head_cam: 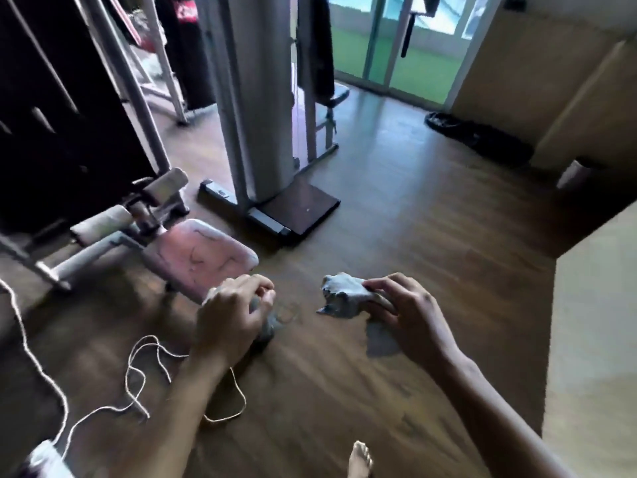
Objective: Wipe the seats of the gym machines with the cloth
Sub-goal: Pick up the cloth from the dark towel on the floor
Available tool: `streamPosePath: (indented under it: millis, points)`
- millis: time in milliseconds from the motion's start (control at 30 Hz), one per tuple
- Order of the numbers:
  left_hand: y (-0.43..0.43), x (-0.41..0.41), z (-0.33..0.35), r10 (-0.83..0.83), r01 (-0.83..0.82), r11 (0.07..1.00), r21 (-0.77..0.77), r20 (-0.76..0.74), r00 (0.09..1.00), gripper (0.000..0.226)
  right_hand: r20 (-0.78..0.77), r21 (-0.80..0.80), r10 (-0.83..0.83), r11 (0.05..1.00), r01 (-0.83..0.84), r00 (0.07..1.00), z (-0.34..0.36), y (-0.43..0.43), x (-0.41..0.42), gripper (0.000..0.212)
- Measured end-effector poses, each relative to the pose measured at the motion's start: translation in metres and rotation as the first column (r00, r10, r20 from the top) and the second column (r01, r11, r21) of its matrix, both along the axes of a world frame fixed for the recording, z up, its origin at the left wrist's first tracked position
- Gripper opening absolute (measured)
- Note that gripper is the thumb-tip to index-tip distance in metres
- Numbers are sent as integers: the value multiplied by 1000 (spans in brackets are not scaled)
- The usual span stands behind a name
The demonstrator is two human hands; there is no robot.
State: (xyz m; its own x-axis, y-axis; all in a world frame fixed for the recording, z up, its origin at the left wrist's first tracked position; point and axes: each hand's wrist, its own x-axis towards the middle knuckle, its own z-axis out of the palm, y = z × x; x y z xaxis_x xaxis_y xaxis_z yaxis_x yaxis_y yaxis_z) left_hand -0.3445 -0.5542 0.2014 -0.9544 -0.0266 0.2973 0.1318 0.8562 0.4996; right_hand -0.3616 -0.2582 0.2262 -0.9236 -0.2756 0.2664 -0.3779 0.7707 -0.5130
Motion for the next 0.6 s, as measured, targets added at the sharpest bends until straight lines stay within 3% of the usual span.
streamPosePath:
  millis: [267,600]
  points:
    - [-29,-36,-18,371,-371,928,30,7,929,24,3,3,339,941,-339,941,-13,-42,-143,27]
    - [-114,-121,-102,624,-634,760,144,112,773,16,77,59,555,827,-559,829,-83,-170,-289,32]
